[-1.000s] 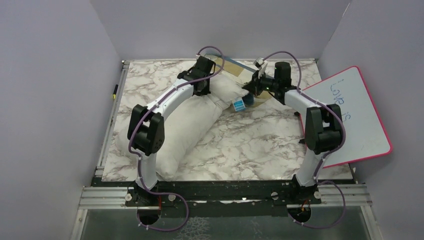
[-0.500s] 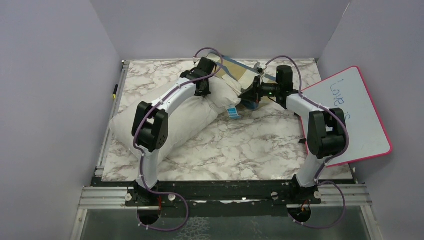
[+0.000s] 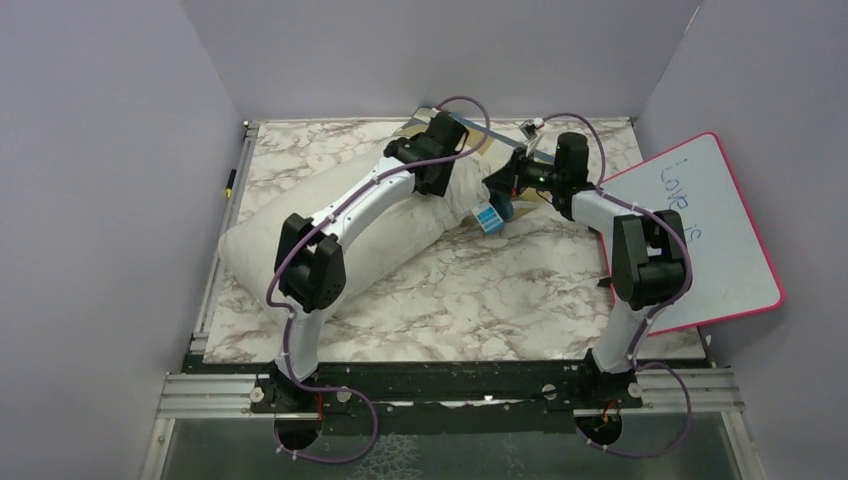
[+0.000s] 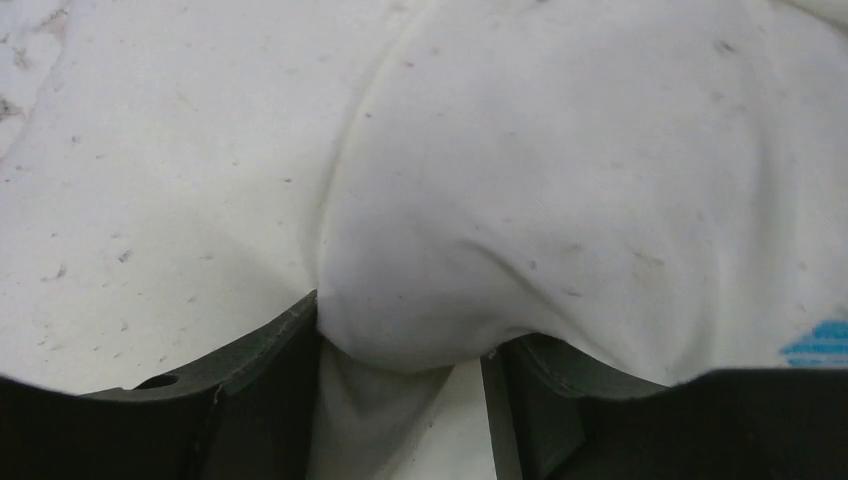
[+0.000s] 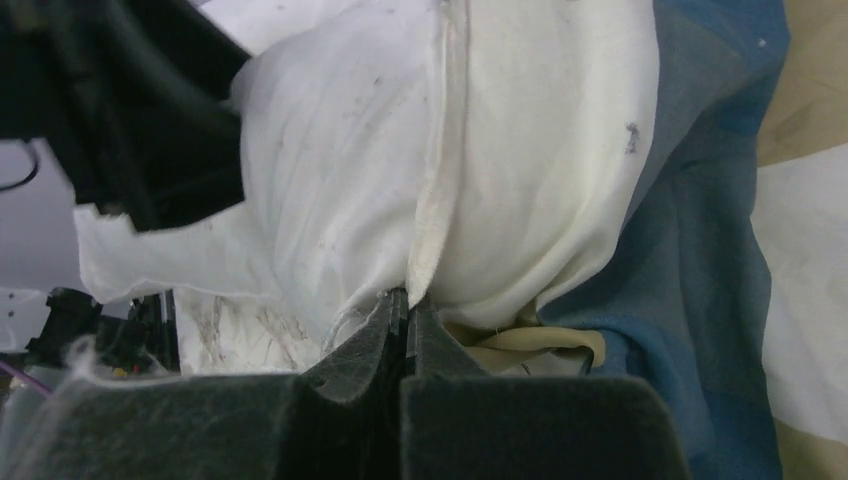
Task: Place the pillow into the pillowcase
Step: Stuff the pillow into the pillowcase.
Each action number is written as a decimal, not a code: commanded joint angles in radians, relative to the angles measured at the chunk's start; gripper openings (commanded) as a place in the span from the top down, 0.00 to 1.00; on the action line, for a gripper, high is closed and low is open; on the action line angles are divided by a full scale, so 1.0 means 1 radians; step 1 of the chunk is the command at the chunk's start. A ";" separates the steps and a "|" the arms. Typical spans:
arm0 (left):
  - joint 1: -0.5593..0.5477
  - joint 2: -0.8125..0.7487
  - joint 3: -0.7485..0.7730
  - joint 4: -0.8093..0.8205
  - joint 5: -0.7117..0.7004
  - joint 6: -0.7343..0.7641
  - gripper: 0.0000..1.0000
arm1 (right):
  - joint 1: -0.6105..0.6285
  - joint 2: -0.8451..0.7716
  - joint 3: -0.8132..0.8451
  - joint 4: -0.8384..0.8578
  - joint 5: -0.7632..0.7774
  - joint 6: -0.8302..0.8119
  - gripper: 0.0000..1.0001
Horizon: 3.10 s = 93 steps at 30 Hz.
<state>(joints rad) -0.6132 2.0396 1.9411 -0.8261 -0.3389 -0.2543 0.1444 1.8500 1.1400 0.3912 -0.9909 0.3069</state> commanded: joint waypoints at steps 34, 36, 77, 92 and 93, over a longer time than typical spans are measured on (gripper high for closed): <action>0.024 0.378 0.206 0.226 -0.087 -0.175 0.95 | 0.049 -0.098 -0.038 -0.080 -0.144 -0.155 1.00; 0.024 0.379 0.206 0.239 -0.058 -0.217 0.95 | 0.079 -0.098 -0.032 -0.080 -0.191 -0.152 1.00; 0.017 0.127 -0.108 0.613 0.181 0.690 0.69 | 0.076 0.008 0.299 -0.256 0.238 -0.037 1.00; 0.162 0.264 0.132 0.496 0.305 0.259 1.00 | 0.045 -0.007 0.218 -0.245 0.330 -0.067 0.67; 0.162 0.263 0.131 0.501 0.314 0.259 1.00 | 0.045 -0.015 0.194 -0.215 0.367 -0.048 0.67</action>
<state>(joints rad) -0.5014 2.2623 2.0586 -0.3481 -0.0296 0.0700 0.1867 1.8580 1.3724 0.1261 -0.7345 0.1944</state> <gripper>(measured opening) 0.035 0.314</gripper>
